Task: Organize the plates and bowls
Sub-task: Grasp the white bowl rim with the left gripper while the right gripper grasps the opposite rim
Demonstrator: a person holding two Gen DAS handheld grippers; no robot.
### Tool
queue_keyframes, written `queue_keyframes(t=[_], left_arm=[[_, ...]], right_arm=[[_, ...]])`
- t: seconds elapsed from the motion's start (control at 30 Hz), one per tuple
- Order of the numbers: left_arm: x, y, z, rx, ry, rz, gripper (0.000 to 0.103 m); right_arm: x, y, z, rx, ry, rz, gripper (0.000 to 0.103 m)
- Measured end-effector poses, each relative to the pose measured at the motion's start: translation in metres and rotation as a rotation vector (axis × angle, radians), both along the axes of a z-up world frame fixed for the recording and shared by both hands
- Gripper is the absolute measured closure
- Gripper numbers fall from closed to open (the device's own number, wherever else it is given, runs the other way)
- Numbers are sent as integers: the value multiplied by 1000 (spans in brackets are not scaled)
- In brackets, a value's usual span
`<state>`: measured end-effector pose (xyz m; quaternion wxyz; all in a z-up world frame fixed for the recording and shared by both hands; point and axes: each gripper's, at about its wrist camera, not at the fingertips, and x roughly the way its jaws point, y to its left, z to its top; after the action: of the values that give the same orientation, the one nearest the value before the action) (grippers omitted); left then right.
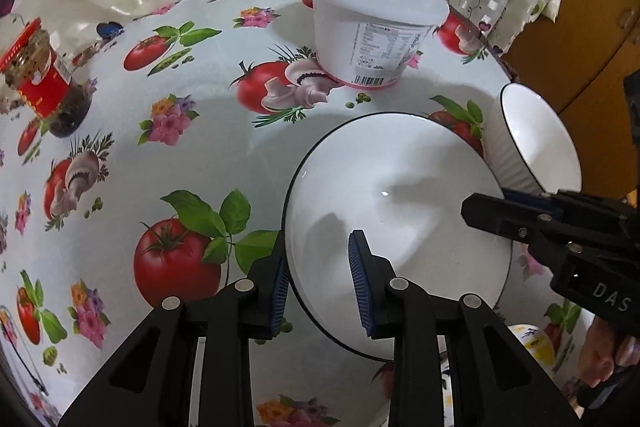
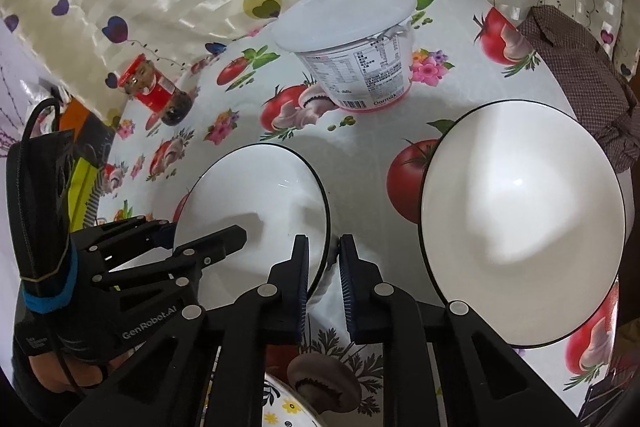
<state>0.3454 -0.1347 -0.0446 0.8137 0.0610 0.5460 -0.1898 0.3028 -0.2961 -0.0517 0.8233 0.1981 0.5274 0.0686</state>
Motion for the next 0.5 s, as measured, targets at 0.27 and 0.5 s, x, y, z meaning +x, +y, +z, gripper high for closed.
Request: queue_keyframes(t=[0.27,0.5], left_arm=[[-4,3,13,0,-30,-1,73],[-6,7,20,-22,-33,5,73]], right_arm=[[0,2,3,-7,13,3,93],[-1,6,18,-25,-8,5,94]])
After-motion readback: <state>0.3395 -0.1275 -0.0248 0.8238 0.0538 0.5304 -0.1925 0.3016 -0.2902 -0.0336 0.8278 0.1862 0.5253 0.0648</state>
